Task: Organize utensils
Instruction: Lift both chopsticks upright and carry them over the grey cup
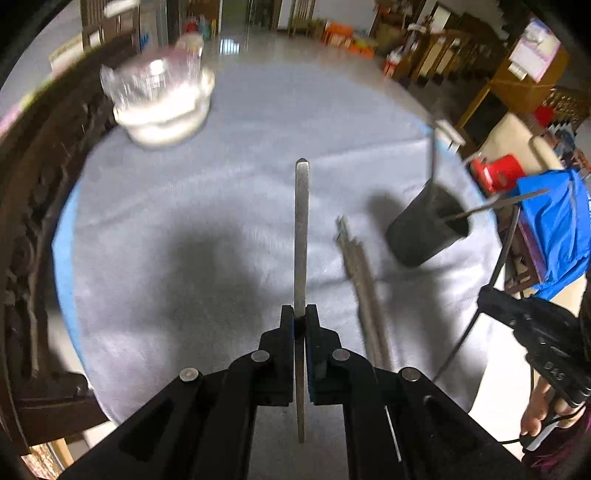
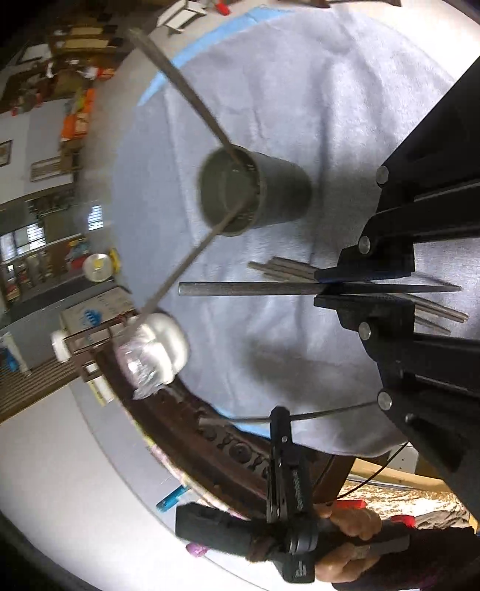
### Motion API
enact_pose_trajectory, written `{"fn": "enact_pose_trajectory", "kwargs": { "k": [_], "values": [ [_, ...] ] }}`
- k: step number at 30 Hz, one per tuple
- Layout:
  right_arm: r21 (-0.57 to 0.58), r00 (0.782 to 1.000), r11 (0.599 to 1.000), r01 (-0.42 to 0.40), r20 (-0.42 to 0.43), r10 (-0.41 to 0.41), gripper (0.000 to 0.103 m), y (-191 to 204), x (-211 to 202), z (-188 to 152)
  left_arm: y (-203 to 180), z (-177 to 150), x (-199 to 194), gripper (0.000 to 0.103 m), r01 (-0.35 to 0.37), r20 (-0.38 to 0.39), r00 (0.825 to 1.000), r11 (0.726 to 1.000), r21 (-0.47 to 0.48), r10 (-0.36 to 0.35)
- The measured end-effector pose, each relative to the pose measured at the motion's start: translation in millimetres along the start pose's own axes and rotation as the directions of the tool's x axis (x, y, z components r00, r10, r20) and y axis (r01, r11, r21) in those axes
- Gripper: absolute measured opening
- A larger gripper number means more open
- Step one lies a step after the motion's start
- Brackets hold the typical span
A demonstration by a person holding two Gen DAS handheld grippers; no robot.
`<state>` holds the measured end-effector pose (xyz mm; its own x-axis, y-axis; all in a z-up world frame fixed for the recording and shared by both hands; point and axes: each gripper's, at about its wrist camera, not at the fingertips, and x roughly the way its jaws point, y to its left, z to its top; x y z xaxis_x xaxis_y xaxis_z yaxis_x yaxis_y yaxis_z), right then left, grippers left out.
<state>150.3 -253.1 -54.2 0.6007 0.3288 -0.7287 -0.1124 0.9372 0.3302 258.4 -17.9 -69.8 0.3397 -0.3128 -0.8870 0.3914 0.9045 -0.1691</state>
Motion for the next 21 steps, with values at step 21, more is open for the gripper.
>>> {"fn": "enact_pose_trajectory", "kwargs": {
  "k": [21],
  "values": [
    [0.047,0.935,0.996,0.070,0.345,-0.082,0.007,-7.7,-107.9,82.5,-94.3,67.1,-120.1,0.005,0.069,0.356,0.929,0.992,0.108,-0.103]
  ]
}}
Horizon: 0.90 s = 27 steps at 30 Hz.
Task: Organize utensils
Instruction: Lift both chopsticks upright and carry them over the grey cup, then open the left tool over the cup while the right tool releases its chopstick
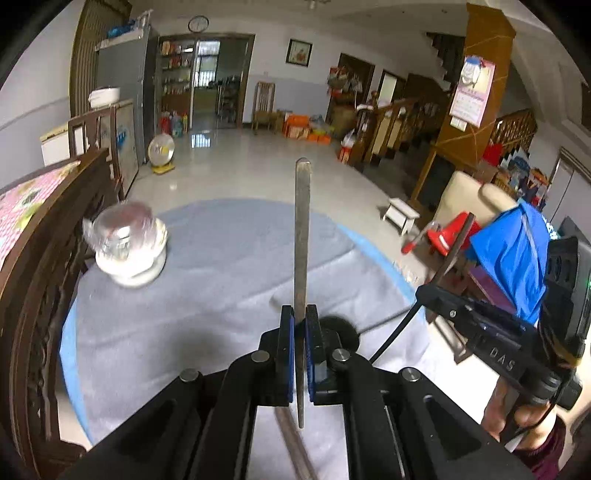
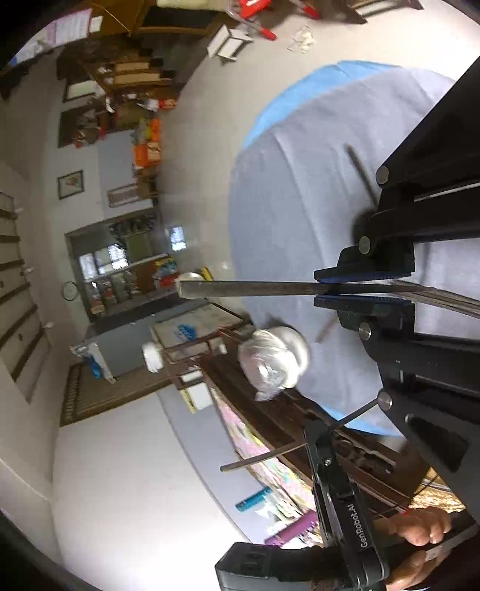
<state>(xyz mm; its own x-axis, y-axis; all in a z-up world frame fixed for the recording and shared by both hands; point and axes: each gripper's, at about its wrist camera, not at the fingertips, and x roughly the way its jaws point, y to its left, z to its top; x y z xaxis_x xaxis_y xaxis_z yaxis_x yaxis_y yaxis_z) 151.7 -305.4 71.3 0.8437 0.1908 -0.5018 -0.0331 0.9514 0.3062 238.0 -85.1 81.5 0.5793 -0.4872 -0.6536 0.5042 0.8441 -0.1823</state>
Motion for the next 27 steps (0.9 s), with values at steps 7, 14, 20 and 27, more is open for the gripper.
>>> {"fn": "enact_pose_trajectory", "kwargs": {
  "k": [7,14,20,27],
  "values": [
    [-0.020,0.993,0.996,0.086,0.079,-0.084,0.007,-6.2,3.9,25.3,-16.9,27.9,18.7,0.005,0.009,0.068,0.998,0.999,-0.036,-0.007],
    [0.010,0.990,0.992,0.129,0.061,-0.129,0.007,-20.0,28.5,18.1,-20.8,25.8,59.7,0.005,0.007,0.078,0.997,0.995,-0.099,0.001],
    [0.047,0.990,0.989,0.143,0.012,-0.144,0.007,-36.7,46.4,1.0,-32.0,10.1,82.7,0.005,-0.007,0.096,0.995,0.994,-0.105,0.017],
    [0.082,0.989,0.986,0.143,-0.045,-0.139,0.007,-47.1,56.6,-13.9,-37.4,-5.5,100.9,0.006,-0.037,0.037,0.999,0.994,-0.100,0.040]
  ]
}}
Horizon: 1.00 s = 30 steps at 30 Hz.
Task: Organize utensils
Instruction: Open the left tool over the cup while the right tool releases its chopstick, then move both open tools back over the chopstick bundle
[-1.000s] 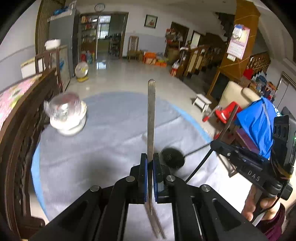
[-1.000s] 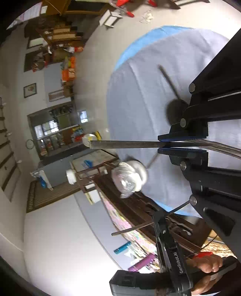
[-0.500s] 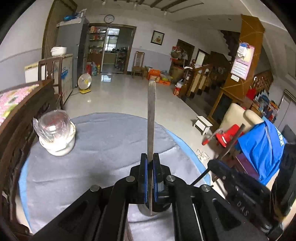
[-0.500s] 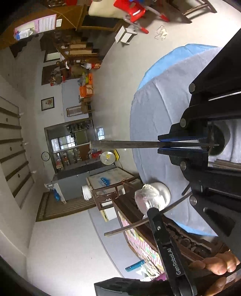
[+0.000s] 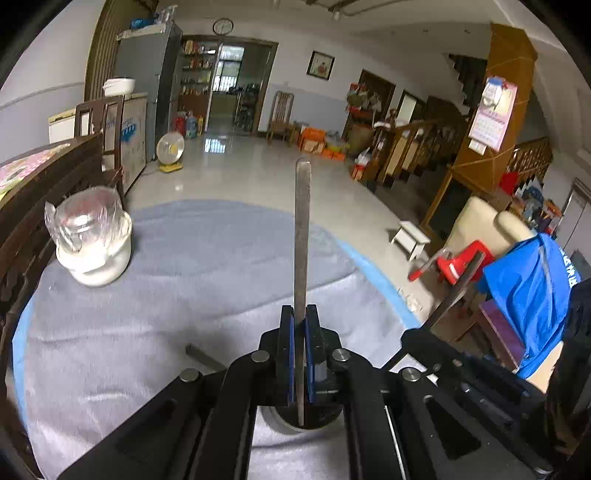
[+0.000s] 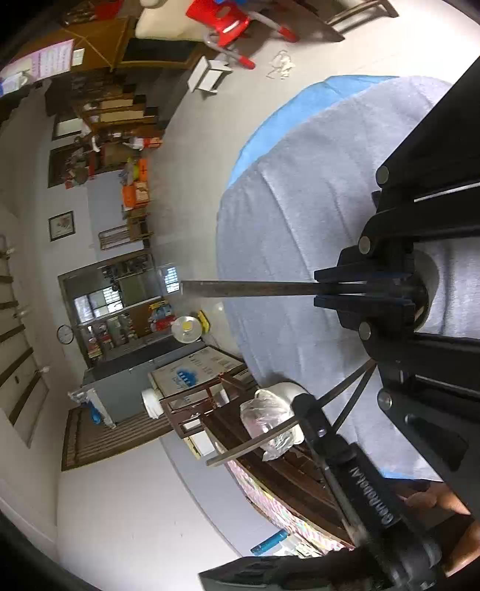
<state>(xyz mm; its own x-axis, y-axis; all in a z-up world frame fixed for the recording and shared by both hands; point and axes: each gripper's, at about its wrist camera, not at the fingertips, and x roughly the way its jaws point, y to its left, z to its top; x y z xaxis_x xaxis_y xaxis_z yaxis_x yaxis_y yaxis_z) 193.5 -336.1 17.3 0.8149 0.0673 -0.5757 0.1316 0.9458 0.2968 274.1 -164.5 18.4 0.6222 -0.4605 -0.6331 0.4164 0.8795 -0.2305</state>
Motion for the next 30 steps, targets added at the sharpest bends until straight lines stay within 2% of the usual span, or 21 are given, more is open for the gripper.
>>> {"fn": "enact_pose_trajectory", "kwargs": {
  "k": [6,7,9,10,11,16,22,27,30],
  "values": [
    [0.076,0.997,0.997,-0.030,-0.074,0.035,0.009,-13.5,9.3,-9.3,0.1,-11.5,3.7,0.007,-0.037,-0.076,0.996,0.999,0.033,0.040],
    [0.099,0.994,0.994,-0.043,-0.092,0.052,0.010,-17.0,11.2,-11.0,0.8,-13.4,1.8,0.012,-0.036,-0.088,0.995,0.999,0.036,0.039],
    [0.143,0.990,0.987,-0.068,-0.110,0.084,0.010,-23.7,12.4,-15.0,2.3,-17.7,-4.4,0.032,-0.026,-0.090,0.996,0.999,0.038,0.029],
    [0.157,0.989,0.985,-0.074,-0.112,0.092,0.010,-25.9,11.7,-16.8,2.4,-18.2,-8.7,0.046,-0.032,-0.083,0.996,0.999,0.039,0.035],
    [0.170,0.989,0.982,-0.078,-0.111,0.098,0.010,-27.8,10.5,-18.7,3.7,-20.7,-14.8,0.051,-0.040,-0.068,0.997,0.998,0.040,0.043],
    [0.213,0.990,0.972,-0.100,-0.080,0.119,0.012,-35.0,-2.8,-27.2,5.7,-35.8,-44.9,0.054,-0.053,-0.039,0.998,0.994,0.095,0.057],
    [0.251,0.989,0.961,-0.114,-0.065,0.134,0.013,-38.8,-16.1,-35.7,23.6,-59.1,-71.9,0.058,-0.103,-0.022,0.994,0.989,0.108,0.106],
    [0.249,0.989,0.960,-0.129,-0.037,0.143,0.013,-33.7,-33.8,-49.4,42.8,-85.1,-84.7,0.059,-0.149,-0.061,0.986,0.981,0.121,0.158],
    [0.256,0.992,0.959,-0.122,-0.005,0.127,0.013,-31.2,-46.1,-56.9,59.3,-101.2,-83.2,0.061,-0.161,-0.124,0.977,0.983,0.092,0.172]
  ]
}}
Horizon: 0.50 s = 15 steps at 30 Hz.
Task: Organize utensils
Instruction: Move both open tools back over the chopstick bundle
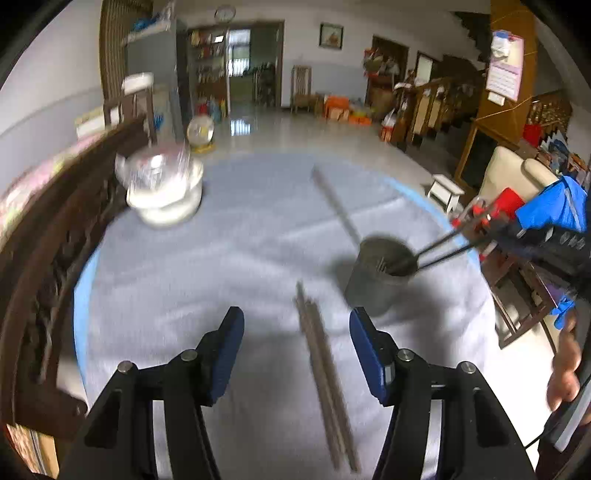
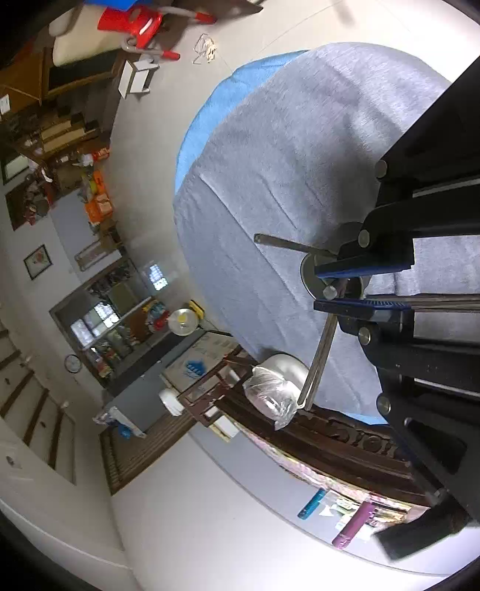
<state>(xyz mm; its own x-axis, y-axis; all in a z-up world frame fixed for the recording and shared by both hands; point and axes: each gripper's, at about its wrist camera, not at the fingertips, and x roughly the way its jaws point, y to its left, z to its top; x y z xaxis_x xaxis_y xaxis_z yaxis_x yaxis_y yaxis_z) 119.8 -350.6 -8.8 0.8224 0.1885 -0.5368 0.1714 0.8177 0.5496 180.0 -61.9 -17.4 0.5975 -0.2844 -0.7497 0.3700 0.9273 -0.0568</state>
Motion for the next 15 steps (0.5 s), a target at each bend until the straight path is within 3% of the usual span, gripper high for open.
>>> {"fn": "enact_pose_trajectory", "kwargs": {
  "k": [8,15],
  "values": [
    [-0.058,0.983,0.991,0.118,0.151,-0.108,0.013,0.4,-41.0,-16.7,38.6,-43.6,18.8,0.061,-0.038,-0.145,0.989,0.995,-0.097,0.024],
    [-0.062,0.987,0.991,0.115,0.119,-0.107,0.013,-21.6,-46.7,-49.9,45.4,-68.0,29.5,0.061,-0.026,-0.197,0.980,0.994,-0.108,0.004]
  ]
}}
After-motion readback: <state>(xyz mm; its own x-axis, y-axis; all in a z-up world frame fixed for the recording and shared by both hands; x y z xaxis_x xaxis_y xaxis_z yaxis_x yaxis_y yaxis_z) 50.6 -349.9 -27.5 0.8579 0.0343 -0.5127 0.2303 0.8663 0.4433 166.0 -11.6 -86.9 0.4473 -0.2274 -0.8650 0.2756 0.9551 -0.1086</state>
